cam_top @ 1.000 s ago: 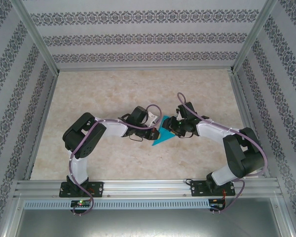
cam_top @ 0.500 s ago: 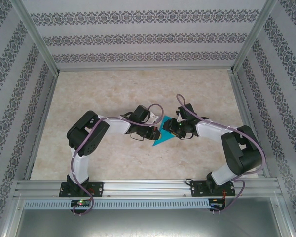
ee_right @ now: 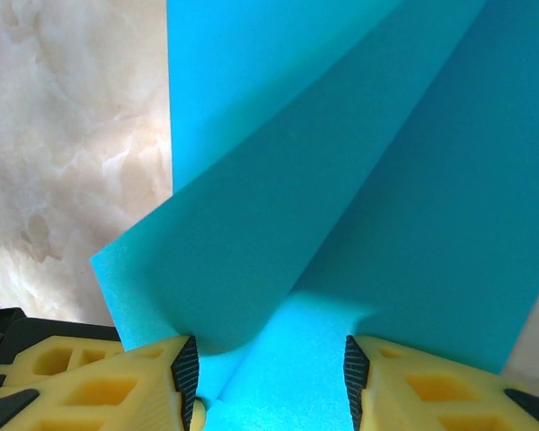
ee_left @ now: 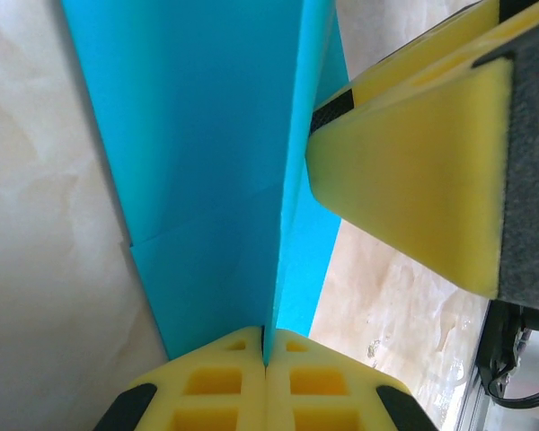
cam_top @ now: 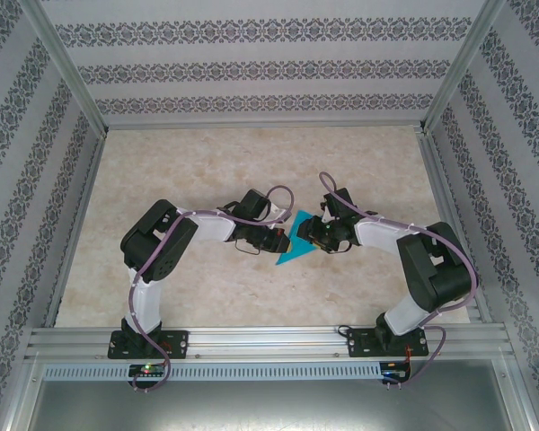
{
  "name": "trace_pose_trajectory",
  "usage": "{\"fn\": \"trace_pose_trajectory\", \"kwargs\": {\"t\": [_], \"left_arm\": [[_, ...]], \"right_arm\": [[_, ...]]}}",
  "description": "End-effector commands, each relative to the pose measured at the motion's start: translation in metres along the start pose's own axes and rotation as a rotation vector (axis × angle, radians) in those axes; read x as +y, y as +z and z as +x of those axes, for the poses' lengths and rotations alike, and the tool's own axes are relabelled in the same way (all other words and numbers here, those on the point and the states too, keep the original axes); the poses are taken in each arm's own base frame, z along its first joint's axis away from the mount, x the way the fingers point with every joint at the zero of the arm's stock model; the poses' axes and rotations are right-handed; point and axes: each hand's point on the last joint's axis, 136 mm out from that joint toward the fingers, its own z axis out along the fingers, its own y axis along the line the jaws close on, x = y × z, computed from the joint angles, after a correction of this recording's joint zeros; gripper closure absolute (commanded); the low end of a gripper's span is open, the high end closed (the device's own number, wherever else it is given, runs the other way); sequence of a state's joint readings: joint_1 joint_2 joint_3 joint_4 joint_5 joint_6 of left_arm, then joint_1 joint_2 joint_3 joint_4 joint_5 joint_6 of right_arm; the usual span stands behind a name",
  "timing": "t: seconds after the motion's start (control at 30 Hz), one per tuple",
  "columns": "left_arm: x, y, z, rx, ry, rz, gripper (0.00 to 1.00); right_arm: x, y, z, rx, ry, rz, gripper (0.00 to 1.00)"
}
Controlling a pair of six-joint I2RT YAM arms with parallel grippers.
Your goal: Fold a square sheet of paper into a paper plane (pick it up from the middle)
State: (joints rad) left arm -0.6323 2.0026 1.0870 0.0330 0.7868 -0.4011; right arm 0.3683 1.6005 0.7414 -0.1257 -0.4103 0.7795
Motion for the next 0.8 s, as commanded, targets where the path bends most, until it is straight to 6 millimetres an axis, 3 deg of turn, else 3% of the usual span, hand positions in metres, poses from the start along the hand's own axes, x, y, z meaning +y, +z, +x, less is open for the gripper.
{"fn": "trace_pose_trajectory", "kwargs": {"t": [0.0,0.27,0.5,0.63,0.77], "left_arm": [[0.006,0.002,0.001,0.018,-0.046,0.018,0.94],[0.004,0.002,0.0,0.018,-0.047,0.03,0.9],[-0.009,-0.006,-0.009,-0.011,-0.008,0.06,0.69],[-0.013,-0.017,-0.012,-0.036,-0.003,0.04,0.63],[-0.008,-0.036,-0.019,-0.105,-0.004,-0.053,0.62]], "right_arm": [[0.004,0.001,-0.005,0.009,-0.014,-0.011,0.51],[-0.008,0.004,-0.002,0.02,0.014,0.043,0.5],[-0.027,0.011,0.005,0.048,0.074,0.125,0.5],[-0.034,0.011,0.008,0.058,0.089,0.16,0.48],[-0.039,0.011,0.01,0.071,0.101,0.19,0.48]]}}
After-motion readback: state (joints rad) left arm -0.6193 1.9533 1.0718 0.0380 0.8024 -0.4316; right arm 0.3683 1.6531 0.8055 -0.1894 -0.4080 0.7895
